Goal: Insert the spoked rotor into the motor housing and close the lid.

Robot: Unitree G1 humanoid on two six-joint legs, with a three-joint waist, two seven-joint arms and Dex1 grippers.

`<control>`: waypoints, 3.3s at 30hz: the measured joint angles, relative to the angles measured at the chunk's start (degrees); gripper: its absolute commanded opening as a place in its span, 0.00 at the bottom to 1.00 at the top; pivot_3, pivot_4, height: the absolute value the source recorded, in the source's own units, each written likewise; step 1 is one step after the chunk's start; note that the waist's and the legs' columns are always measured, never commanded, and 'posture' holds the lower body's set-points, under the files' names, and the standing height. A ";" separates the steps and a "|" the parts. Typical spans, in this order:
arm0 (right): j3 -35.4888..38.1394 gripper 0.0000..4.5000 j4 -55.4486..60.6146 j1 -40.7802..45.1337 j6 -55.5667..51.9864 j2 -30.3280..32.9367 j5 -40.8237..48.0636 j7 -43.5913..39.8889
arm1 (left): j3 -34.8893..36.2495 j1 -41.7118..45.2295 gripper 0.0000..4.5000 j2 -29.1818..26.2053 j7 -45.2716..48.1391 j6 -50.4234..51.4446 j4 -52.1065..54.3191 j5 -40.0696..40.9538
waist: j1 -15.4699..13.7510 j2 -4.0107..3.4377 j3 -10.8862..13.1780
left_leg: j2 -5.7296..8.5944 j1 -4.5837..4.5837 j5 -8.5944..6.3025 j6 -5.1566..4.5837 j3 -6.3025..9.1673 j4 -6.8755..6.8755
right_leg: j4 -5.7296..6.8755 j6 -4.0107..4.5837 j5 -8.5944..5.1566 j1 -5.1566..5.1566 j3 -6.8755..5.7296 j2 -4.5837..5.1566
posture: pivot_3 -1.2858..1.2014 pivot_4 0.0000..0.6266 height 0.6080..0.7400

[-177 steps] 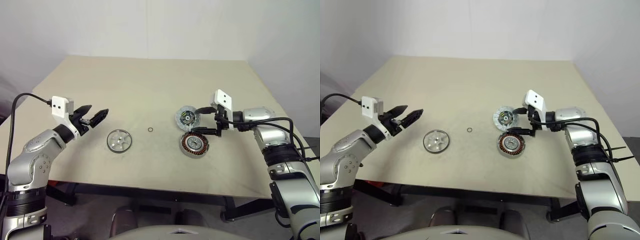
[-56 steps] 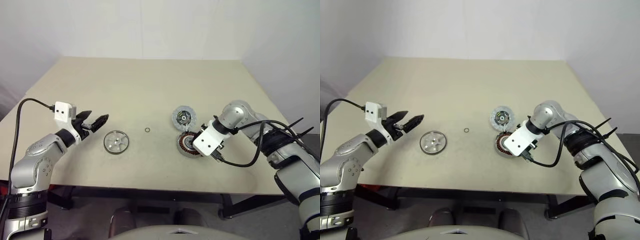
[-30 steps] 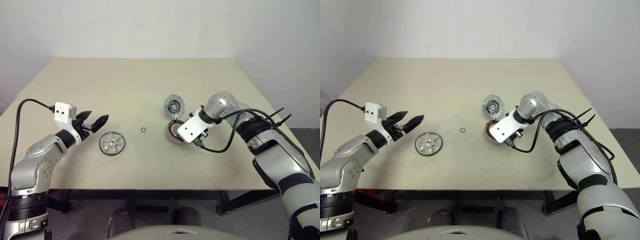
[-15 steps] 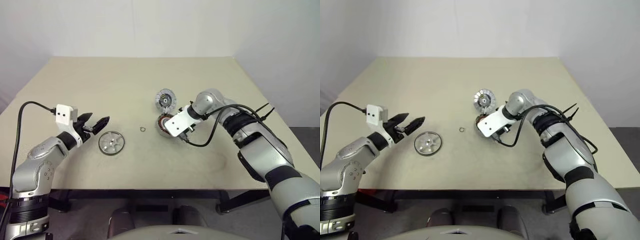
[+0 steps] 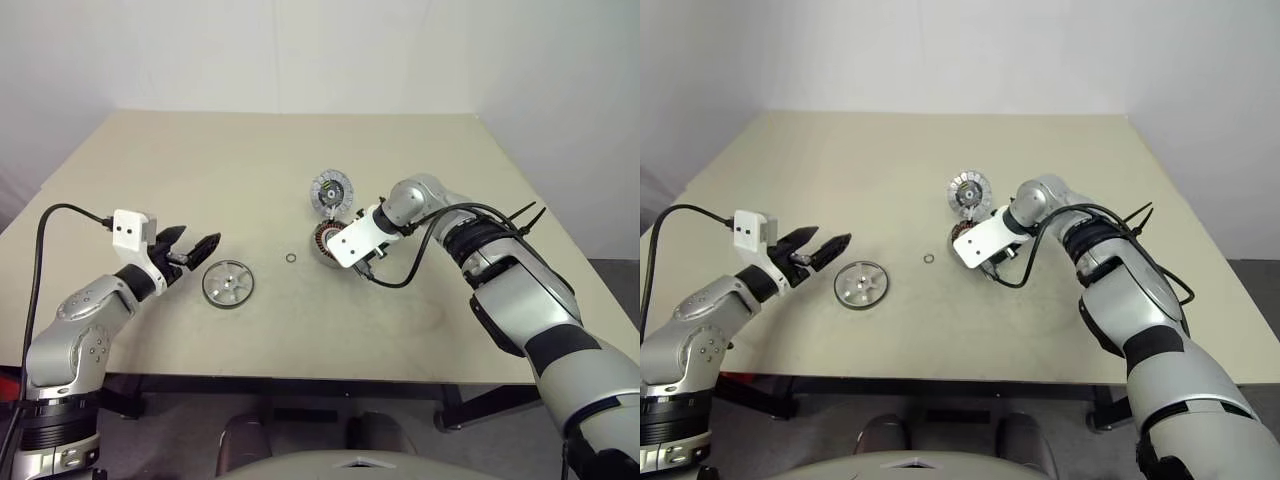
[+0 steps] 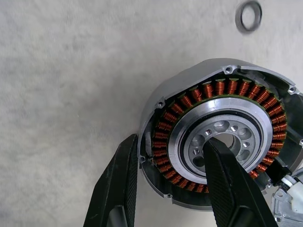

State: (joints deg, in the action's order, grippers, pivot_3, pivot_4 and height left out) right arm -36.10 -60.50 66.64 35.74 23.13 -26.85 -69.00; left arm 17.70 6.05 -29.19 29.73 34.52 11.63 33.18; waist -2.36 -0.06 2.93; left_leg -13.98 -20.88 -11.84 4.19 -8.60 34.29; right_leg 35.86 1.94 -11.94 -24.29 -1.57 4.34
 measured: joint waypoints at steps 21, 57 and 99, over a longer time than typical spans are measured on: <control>-0.62 0.44 -9.47 3.88 4.07 0.68 -7.60 5.75 | -0.70 -0.20 1.00 0.37 -0.08 0.44 0.19 0.15 | 0.00 -0.09 0.07 | -0.01 -0.05 0.00 0.00 0.00 0.02 | 0.00 0.00 0.00 -0.03 0.00 0.00 | 0.52 0.00 1.00; 18.34 0.99 17.88 -7.28 -25.99 -10.41 18.18 0.43 | -0.97 -0.16 1.00 0.61 0.08 1.16 0.24 0.93 | -0.53 -0.04 0.04 | -0.08 0.26 0.08 0.14 0.02 0.32 | 0.75 0.11 -0.07 0.01 0.05 -0.02 | 0.52 0.00 1.00; 20.14 0.70 5.86 -15.87 -43.14 -17.84 21.13 18.57 | 0.00 -1.23 1.00 -1.91 3.48 3.72 2.52 3.86 | -1.58 -0.06 0.06 | -0.01 0.80 0.34 0.60 0.04 -0.10 | 0.79 0.09 -0.10 0.20 0.13 -0.03 | 0.52 0.00 1.00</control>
State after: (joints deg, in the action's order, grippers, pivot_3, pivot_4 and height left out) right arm -15.96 -54.64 50.77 -7.40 5.29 -5.72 -50.43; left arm 17.70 4.81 -31.09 33.21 38.24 14.15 37.04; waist -3.94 -0.12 2.99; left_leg -13.99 -20.08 -11.50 4.79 -8.56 34.19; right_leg 36.65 2.03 -12.04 -24.09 -1.44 4.30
